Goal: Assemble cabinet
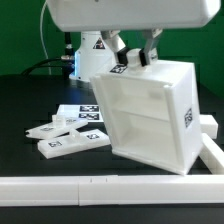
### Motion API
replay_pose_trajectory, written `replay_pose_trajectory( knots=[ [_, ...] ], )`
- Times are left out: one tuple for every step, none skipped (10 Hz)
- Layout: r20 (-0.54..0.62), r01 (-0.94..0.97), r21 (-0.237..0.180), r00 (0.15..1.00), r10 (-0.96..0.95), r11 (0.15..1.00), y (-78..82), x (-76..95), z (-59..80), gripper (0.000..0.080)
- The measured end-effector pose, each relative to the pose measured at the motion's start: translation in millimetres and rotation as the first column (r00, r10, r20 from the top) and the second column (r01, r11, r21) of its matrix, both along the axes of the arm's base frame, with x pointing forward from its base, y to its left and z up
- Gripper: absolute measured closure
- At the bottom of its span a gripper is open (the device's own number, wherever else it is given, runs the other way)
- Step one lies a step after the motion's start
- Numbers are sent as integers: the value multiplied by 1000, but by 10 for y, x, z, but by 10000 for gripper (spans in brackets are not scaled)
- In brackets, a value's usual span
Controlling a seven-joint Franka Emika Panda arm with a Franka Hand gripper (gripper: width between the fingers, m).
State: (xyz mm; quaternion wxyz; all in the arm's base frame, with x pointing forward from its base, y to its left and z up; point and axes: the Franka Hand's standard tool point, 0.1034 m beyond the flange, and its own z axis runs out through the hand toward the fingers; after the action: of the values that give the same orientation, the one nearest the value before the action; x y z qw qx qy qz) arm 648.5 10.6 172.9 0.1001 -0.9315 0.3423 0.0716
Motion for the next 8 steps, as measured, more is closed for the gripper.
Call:
replay_pose_trajectory(
  knots=[
    [17,1,-2,1000,-1,1000,23,11,0,586],
    [17,1,-1,1000,-1,1000,16,12,-2,586],
    [20,-7,-4,1000,7,1000,26,11,8,586],
    [31,-48,-16,998,48,999,65,-10,53,586],
    [42,-104,-27,994,105,994,107,-71,95,586],
    [64,-205,-76,976,210,976,124,-124,137,586],
    [68,-255,-109,962,264,961,192,-181,107,586],
    [64,-237,-90,968,244,967,187,-174,81,586]
  ],
)
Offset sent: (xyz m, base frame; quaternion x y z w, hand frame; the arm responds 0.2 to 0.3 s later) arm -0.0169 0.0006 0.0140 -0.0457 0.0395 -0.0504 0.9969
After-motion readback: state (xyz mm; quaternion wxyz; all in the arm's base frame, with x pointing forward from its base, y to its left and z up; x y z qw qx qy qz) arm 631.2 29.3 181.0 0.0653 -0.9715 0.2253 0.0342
